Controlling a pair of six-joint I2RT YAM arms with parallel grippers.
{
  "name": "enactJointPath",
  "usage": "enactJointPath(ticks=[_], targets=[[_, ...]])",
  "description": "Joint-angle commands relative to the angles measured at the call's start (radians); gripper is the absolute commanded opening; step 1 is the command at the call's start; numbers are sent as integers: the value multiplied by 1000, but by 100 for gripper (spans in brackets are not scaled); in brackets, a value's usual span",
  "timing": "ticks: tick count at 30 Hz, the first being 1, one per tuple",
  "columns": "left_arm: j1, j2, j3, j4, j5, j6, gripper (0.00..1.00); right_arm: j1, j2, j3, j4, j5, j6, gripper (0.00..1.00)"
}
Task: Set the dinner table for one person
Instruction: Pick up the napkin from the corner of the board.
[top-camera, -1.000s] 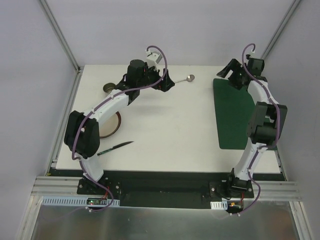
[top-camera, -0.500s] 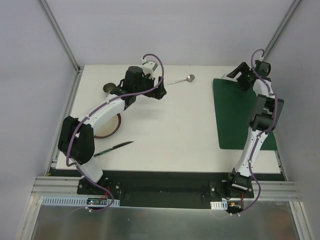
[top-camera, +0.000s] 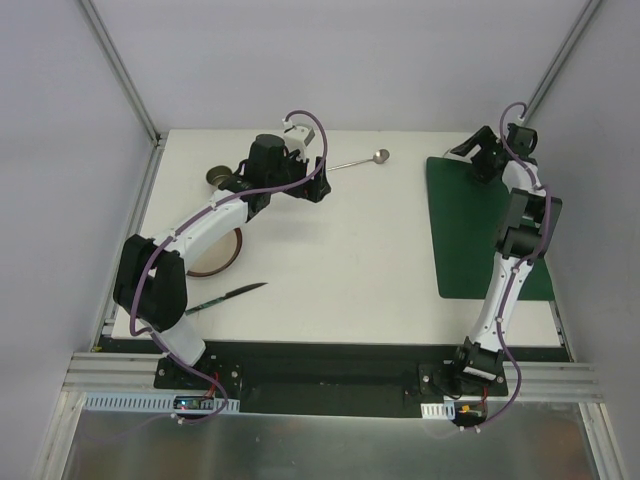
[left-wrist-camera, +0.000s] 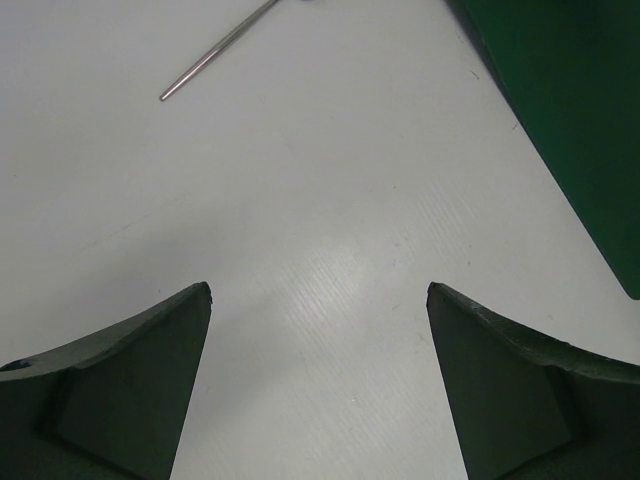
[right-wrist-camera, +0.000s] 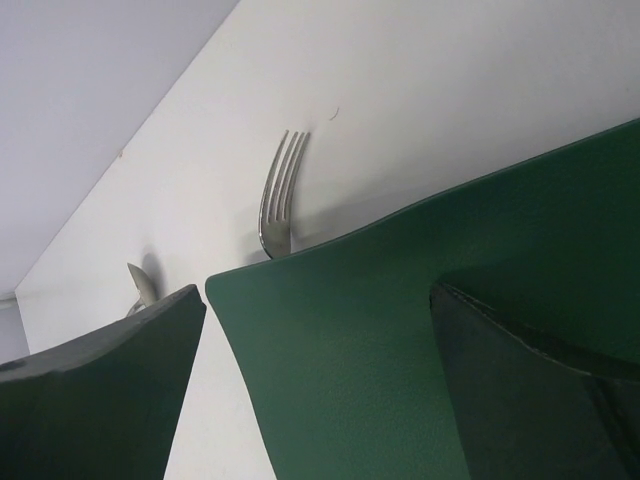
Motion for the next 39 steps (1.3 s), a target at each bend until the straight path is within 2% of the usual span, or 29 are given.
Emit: enactJointPath(ticks=[1,5,17,22,27,31,39], targets=[[-7,-35,-3,-2,-7,10,88,3,-35,-60,65,-19,28,97],[-7,-38,-1,-2,4,1,88,3,-101,-189,130,-26,30,97],[-10,-24,23,-2,26,-24,88,34,-161,-294,148,-46,39,97],[-10,-27,31,-2,33,-19,88,2,-180,-205,39,-45,-22,96],[-11,-41,22,-2,39,-15,88,-78,-216,-102,-163,-20,-99,96],[-13,-46,22,-4,41,-10,88,-96,-272,-143,-192,-16,-166,96],[-13,-29,29,-6,53,-2,88,-155,-365,-284,-185,90,-154,96]])
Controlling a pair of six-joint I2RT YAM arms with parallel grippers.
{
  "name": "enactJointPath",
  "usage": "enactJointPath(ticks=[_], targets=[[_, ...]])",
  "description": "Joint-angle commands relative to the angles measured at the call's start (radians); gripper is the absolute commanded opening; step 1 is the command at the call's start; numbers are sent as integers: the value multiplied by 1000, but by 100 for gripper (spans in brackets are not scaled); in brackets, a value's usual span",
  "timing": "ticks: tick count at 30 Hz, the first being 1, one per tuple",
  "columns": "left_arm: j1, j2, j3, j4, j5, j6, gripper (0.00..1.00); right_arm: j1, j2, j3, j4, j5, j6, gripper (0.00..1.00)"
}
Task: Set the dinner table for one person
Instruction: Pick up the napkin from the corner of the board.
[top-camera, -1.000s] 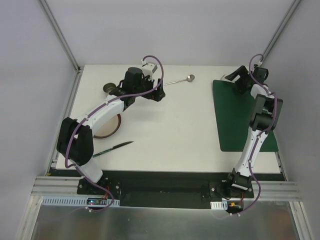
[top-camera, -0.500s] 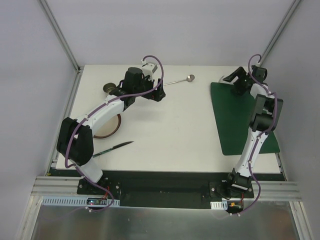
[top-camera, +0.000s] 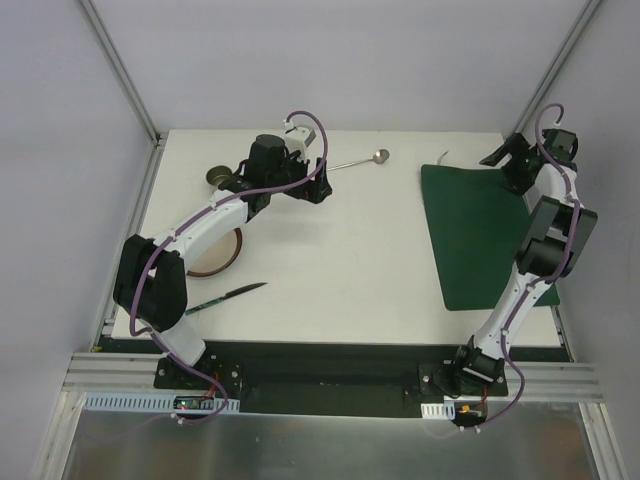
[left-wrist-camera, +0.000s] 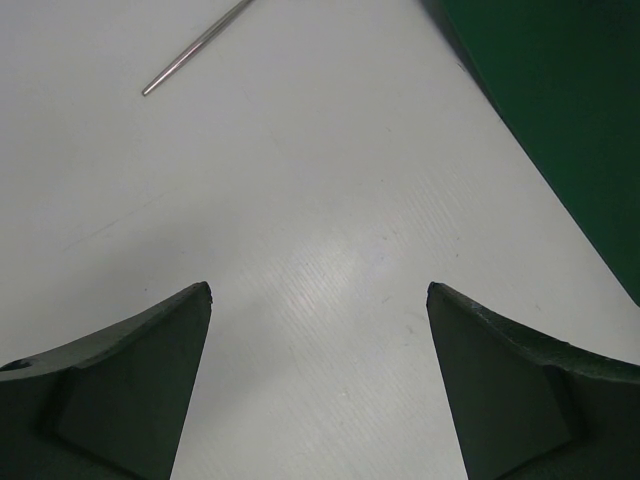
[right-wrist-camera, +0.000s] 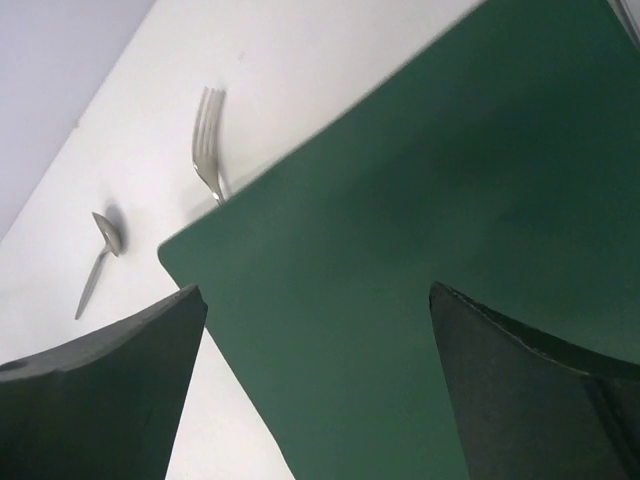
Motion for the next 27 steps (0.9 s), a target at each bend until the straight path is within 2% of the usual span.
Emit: enactJointPath(ticks=[1,9,16,27], targets=[[-12,-27,31,4,23,8,88,-49,-116,-100,6,64,-2,96],[-12,-27,34,4,28,12,88,-94,-171,-251,43,63,32,96],[-12,-42,34,-19,34,-3,87,-88,-304,-517,247,43,165,96],[-12,-105,42,-53,-4,5,88,-33,-407,-692,351,93,200,96]])
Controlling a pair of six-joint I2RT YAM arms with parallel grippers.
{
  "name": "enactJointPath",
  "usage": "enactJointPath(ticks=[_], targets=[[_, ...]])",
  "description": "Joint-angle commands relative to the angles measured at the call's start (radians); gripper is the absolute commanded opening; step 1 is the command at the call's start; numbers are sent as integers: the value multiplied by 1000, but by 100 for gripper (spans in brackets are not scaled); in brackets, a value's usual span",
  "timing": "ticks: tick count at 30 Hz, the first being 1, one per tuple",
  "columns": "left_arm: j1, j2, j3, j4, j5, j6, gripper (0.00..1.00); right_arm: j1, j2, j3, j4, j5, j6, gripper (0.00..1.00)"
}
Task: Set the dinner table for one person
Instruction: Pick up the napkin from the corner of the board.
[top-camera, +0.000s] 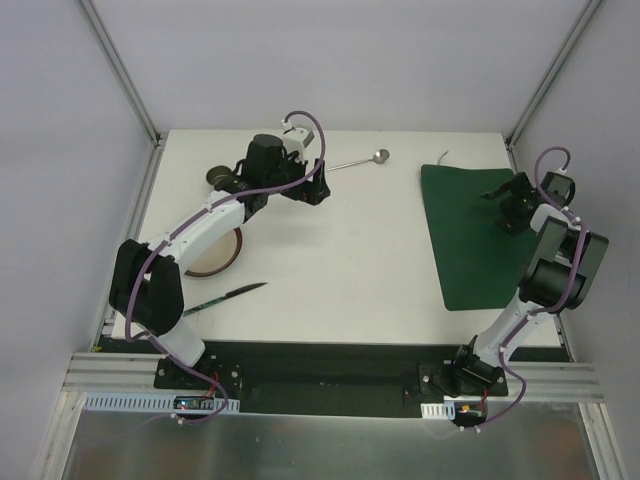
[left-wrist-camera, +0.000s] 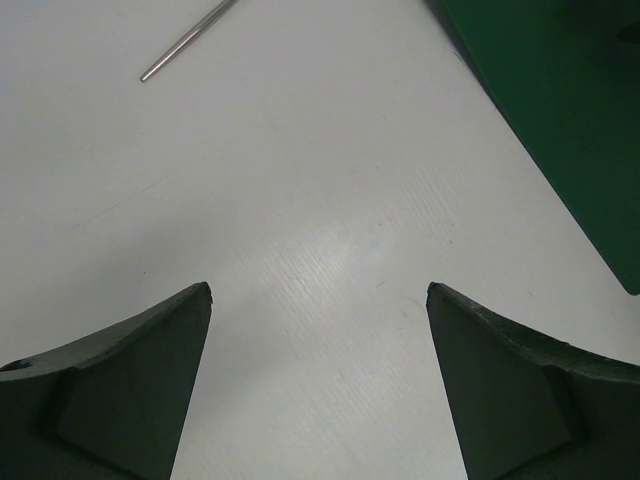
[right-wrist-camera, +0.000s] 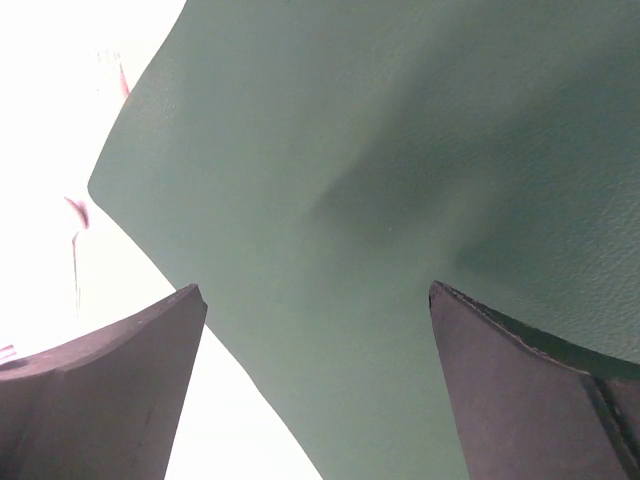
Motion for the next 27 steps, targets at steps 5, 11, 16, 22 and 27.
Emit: enactJointPath(ticks=[5,11,16,22,27], targets=[[-12,-106,42,-9,-16,14,88,57,-71,-107,150,30,58,96],[-12,-146,42,-23,-61,37,88,88,-20,-87,167,32,75,96],[-12,-173,42,-29,-111,56,88,120,9,-69,167,51,87,96],[-12,-179,75,-40,-146,83,89,166,20,-70,151,114,104,96],[-12,-178,107,-60,-204,116,89,220,37,-43,112,159,118,96]])
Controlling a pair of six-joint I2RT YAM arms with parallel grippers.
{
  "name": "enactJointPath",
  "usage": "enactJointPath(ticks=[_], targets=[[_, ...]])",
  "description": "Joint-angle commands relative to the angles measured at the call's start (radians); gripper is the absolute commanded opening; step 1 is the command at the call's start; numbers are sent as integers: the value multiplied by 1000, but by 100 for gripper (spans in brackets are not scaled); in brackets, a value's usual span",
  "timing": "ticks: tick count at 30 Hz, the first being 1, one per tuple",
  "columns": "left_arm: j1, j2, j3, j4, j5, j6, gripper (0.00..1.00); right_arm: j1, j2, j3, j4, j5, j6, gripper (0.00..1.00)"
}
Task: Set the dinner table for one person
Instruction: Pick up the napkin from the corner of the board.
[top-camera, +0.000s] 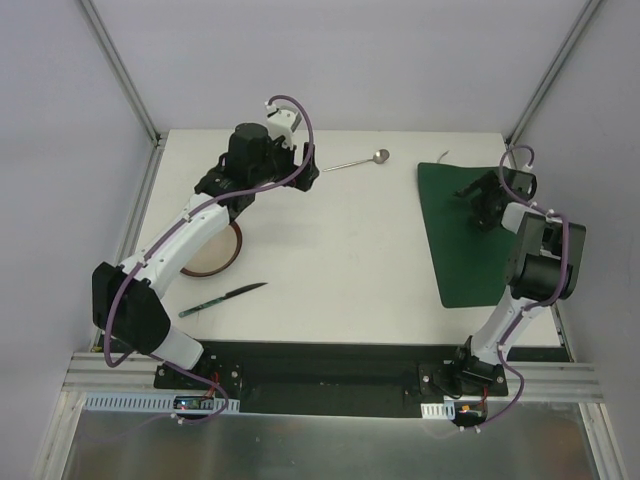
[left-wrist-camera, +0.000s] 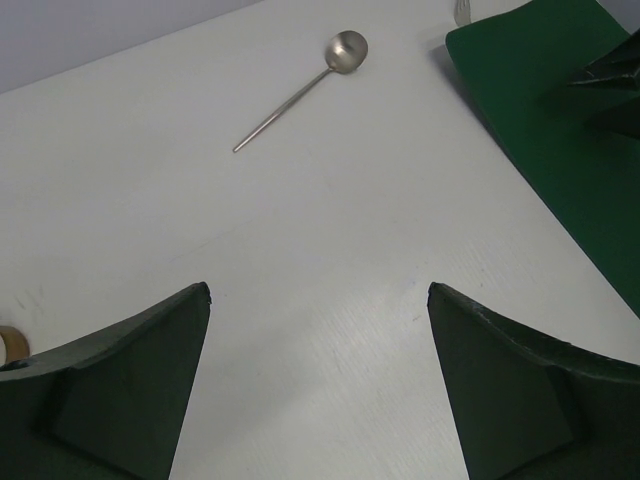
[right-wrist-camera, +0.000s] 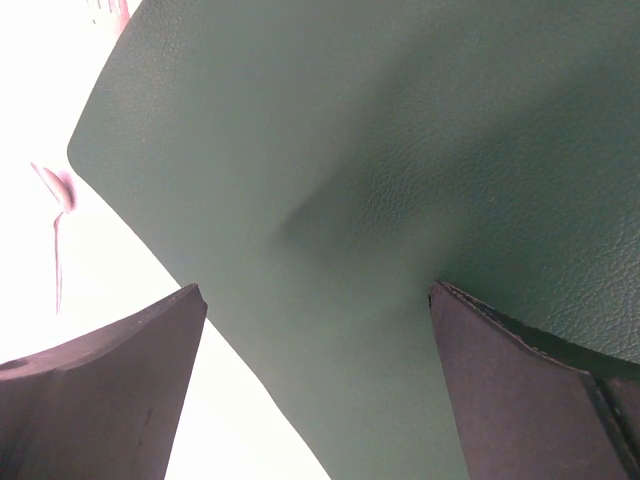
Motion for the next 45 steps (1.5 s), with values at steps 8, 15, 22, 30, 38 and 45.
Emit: enactJointPath(ticks=[8,15,22,30,38,45], targets=[[-10,-42,73,-18,-103,73,90,159,37,105,-183,137,7,96],[-10,-30,98,-18,-80,50,90,277,86,174,-333,159,-62,96],[-12,-28,99,-16,-48,27,90,252,66,226,-384,88,-123,96],[-12,4,104,-23,-44,25,90,127,-127,177,-415,65,-162,96],[-12,143,153,-46,30,41,91,26,-409,-44,-413,90,-136,96],[-10,318,243,-73,188,27,90,23,-618,-249,-356,53,-90,96]])
